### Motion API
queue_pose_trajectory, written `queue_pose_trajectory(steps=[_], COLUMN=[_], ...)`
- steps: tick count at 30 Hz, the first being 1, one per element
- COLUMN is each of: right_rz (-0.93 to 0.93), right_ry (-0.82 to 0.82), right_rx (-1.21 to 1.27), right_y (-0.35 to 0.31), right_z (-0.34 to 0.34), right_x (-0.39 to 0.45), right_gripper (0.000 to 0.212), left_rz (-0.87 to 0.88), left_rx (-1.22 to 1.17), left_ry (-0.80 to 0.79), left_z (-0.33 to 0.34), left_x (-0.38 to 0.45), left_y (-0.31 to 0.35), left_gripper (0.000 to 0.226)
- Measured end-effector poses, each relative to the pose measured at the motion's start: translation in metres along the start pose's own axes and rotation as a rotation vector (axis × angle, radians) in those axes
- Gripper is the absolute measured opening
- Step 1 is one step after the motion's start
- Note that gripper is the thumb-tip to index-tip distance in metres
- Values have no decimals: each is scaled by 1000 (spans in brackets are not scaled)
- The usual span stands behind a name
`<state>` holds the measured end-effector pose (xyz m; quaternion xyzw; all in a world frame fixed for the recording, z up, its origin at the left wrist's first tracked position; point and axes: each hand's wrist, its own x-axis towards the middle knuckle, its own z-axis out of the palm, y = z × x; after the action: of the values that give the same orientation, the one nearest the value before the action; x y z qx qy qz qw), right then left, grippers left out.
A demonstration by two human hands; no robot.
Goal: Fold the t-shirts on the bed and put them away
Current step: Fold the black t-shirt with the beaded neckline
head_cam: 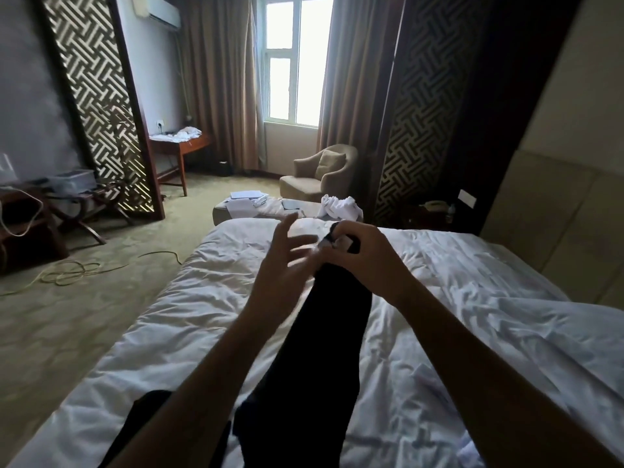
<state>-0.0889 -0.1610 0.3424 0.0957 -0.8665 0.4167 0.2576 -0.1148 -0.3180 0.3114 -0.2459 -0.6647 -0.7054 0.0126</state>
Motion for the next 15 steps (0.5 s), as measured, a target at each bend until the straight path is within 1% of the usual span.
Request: queue_pose_trajectory(steps=[1, 2, 3, 4, 6, 7, 9, 12, 13, 15], right_rz=[6, 1, -14, -33, -54, -50, -25, 134, 182, 233], right_ry=[70, 123, 150, 158, 159, 154, 94, -106, -152, -254], right_rx=[-63, -123, -180, -235, -322, -342, -270, 60, 134, 181], right_y=[3, 3, 0, -4, -13, -16, -20, -23, -23, -22], right_z=[1, 1, 3, 4, 8, 8, -1, -32, -43, -62], right_x=[0, 0, 1, 1, 3, 4, 2, -11, -18, -28], right_gripper=[33, 36, 36, 33, 28, 27, 26, 10, 13, 21], left_rz=[86, 148, 162, 158, 176, 187, 184, 90, 97, 113], left_rx=[184, 310, 354, 351, 354, 368, 368, 334, 377, 406], left_ry=[9, -13, -38, -38, 34, 62, 87, 135, 126, 33], left_z=[1, 3, 6, 11, 18, 19, 12, -7, -11, -12], left_x=[-7, -13, -16, -16, -12, -8, -2, 2, 0, -7], left_y=[-9, -18, -23, -25, -19, -14, -8, -6, -5, -2], left_gripper=[70, 77, 75, 65, 42, 34, 29, 34, 35, 32])
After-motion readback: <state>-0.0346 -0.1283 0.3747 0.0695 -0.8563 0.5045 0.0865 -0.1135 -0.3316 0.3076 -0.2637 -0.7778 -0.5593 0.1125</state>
